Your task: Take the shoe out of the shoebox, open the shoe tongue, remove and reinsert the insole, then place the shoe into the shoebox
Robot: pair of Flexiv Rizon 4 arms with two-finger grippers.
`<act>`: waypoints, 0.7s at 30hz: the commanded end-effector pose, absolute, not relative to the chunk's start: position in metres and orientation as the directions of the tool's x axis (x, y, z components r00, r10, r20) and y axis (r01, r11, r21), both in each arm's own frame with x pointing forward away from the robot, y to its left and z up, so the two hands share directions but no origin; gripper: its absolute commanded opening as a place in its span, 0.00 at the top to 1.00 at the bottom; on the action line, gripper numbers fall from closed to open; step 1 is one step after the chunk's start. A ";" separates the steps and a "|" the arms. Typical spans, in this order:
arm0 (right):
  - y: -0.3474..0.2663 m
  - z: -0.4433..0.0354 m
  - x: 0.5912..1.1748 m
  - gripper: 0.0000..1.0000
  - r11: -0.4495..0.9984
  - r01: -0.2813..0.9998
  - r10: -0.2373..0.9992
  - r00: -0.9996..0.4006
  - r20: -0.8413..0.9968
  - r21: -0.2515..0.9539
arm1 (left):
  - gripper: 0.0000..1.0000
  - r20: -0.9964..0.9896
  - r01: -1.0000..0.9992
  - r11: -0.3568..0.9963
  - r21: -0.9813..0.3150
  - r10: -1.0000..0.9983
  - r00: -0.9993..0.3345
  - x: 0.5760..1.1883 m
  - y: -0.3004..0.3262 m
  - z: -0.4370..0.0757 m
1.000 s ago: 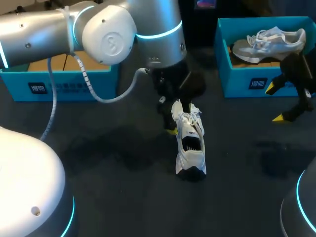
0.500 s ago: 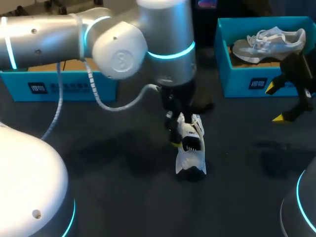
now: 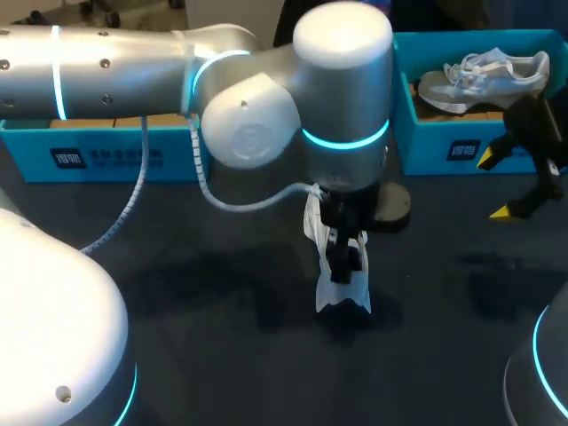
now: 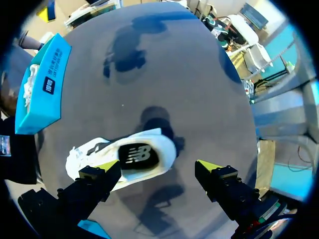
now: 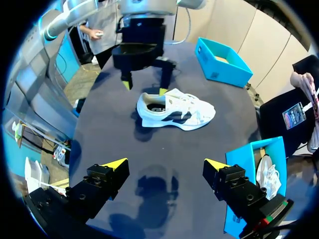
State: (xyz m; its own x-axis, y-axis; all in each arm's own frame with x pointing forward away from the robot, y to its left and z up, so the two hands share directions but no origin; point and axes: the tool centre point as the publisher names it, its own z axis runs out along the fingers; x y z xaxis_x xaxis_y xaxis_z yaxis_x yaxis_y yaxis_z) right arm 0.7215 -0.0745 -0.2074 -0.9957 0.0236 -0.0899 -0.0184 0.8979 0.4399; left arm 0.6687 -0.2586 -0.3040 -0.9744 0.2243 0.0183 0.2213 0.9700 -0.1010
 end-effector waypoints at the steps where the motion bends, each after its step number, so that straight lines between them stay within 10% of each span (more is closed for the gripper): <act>1: -0.074 -0.208 0.722 0.00 0.899 -0.018 0.024 -0.996 -0.090 0.438 | 0.00 0.027 0.192 0.976 -0.101 0.196 -0.980 0.666 -0.264 -0.319; 21: -0.074 -0.208 0.722 0.00 0.899 -0.018 0.024 -0.996 -0.090 0.438 | 0.00 0.001 0.071 0.994 -0.081 0.072 -0.997 0.649 -0.257 -0.377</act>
State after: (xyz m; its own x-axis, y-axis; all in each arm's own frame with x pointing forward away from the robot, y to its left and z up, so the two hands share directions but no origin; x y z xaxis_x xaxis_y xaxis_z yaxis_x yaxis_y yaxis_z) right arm 0.7215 -0.0747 -0.2073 -0.9957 0.0241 -0.0899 -0.0180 0.8979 0.4398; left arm 0.6485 -0.2522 -0.3667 -0.9966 0.0818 0.0003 0.0815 0.9937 -0.0772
